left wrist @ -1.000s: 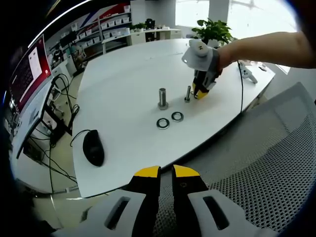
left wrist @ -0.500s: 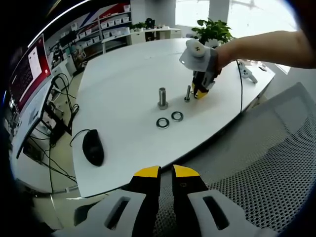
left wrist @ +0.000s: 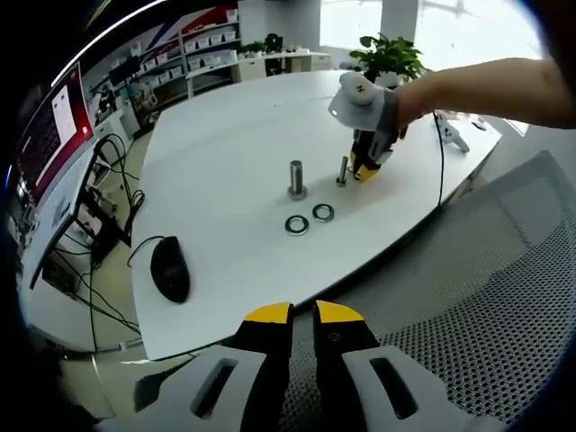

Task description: Place the washer onto the threaded stud by aligning its center hole with the stud, sliding it down to the base, and recovering from edge contact or off-axis alignment until the washer reaches the visible bottom stop.

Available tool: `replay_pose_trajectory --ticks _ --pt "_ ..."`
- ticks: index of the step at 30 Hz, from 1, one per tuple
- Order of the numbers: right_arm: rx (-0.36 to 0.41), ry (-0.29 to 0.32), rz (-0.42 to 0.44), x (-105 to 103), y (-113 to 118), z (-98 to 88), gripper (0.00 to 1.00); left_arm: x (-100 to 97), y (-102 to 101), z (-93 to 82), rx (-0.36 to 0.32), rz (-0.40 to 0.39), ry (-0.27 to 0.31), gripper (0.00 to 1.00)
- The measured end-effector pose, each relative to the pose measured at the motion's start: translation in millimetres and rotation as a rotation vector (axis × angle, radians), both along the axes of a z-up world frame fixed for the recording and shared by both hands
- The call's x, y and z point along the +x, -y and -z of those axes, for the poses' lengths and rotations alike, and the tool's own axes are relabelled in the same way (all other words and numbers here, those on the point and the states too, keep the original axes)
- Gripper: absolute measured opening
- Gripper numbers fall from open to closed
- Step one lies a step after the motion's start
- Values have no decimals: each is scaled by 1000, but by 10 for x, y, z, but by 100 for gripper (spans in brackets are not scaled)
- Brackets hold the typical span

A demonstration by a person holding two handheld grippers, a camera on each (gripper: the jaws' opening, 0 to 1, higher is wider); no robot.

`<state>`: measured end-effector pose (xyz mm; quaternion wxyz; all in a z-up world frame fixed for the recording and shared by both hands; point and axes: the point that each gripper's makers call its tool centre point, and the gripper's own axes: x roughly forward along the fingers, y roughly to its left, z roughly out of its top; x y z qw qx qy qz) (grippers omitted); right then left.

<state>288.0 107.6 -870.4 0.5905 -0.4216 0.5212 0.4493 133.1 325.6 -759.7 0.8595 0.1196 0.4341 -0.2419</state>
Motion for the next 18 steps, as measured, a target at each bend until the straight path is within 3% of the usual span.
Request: replay_pose_trajectory --ticks 9,15,18 --pt "-26 12 -7 -18 -10 -3 15 -2 7 -3 0 4 1 6" --pt "13 12 35 -49 -25 -55 15 3 6 -1 0 2 1 6" --pt "-14 24 -2 -44 -26 -35 15 -1 4 1 -1 2 2 6"
